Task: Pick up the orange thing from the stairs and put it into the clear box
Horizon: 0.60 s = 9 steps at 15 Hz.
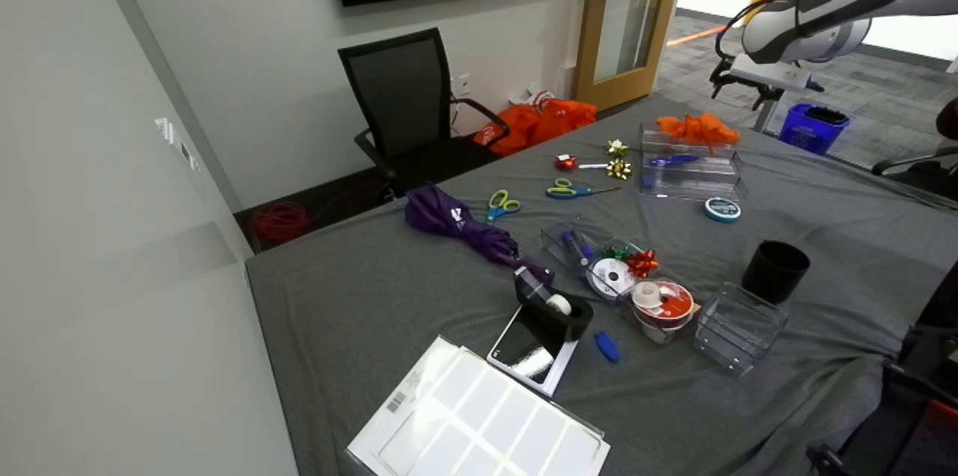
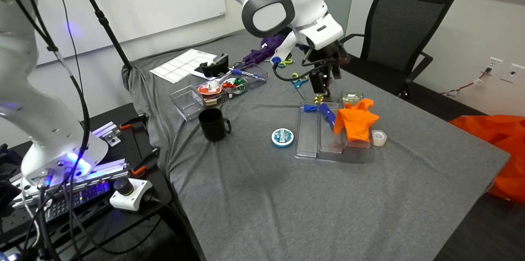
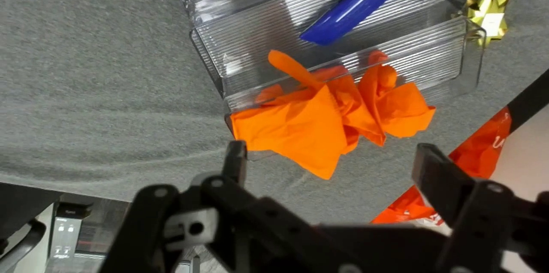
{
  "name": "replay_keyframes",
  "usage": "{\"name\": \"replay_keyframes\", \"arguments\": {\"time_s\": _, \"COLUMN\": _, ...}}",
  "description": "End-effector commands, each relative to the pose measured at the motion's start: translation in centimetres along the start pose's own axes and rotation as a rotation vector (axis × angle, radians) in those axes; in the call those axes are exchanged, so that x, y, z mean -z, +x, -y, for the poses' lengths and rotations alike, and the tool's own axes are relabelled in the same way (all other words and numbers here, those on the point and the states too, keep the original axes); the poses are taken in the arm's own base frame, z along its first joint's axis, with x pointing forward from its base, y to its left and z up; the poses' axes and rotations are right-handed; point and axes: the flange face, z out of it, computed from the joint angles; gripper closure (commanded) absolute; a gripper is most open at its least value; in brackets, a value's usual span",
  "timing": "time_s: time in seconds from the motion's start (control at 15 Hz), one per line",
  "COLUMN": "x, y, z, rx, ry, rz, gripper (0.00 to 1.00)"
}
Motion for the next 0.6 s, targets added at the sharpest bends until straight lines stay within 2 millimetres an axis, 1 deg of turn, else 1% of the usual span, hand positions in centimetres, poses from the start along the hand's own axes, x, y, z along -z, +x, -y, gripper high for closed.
{"name": "replay_keyframes", "arguments": {"time_s": 0.0, "x": -3.0, "y": -1.0, "z": 1.1, "rx": 0.022, "ry": -0.085, "rz": -0.039, "gripper": 0.00}}
{"name": "replay_keyframes", "arguments": {"time_s": 0.27, "x": -5.9, "y": -1.7, "z": 1.6, "rx": 0.019, "ry": -0.115, "rz": -0.039, "gripper": 0.00}}
{"name": "replay_keyframes", "arguments": {"time_s": 0.53, "x": -8.1, "y": -1.4, "z": 1.5, "rx": 0.036, "ry": -0.120, "rz": -0.020, "gripper": 0.00}}
